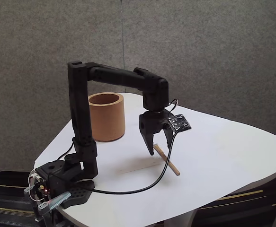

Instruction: Grab the pen and put it in the pen holder.

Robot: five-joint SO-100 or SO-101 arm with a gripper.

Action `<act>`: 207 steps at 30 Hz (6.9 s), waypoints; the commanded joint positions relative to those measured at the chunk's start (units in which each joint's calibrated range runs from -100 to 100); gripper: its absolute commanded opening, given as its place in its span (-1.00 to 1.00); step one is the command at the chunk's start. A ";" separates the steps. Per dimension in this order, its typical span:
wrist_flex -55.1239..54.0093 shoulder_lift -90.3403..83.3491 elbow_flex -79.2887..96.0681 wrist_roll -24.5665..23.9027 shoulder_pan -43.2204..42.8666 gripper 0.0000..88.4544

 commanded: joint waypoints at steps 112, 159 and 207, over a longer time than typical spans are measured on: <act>-18.90 -46.14 -10.11 48.98 -31.42 -0.99; -91.86 -56.47 69.22 50.35 -44.89 -0.99; -56.44 -56.30 20.85 26.87 -18.83 -0.18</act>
